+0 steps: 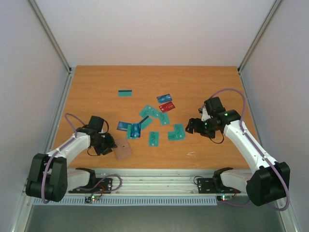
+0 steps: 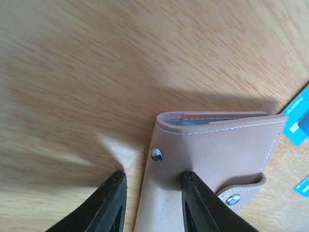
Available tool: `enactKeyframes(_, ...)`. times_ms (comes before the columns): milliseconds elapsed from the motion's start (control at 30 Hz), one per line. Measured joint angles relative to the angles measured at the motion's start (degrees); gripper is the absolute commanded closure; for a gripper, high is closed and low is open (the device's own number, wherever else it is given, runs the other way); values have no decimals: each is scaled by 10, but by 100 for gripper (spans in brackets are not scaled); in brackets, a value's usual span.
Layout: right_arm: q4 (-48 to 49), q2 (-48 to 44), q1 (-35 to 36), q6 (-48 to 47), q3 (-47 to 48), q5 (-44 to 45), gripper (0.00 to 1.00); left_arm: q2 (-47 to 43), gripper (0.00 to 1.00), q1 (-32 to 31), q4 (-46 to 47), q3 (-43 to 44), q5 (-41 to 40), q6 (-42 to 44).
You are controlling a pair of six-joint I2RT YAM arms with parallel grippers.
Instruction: Put the credit cards into the card holder
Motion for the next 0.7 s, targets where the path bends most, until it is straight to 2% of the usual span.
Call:
enactKeyframes(167,3,1,0,6,0,-1,12,-9,73,-19,29,-13,4,7)
enactKeyframes(300,3,2,1,7,0,0,12,-13,84,-23,66,-27,15,10)
enactKeyframes(433,0,2,2,7,0,0,12,-13,99,-26,97,-37,26,14)
enactKeyframes(700,0,2,22,5,2,-22,14,-61,100,-33,115,-52,29,27)
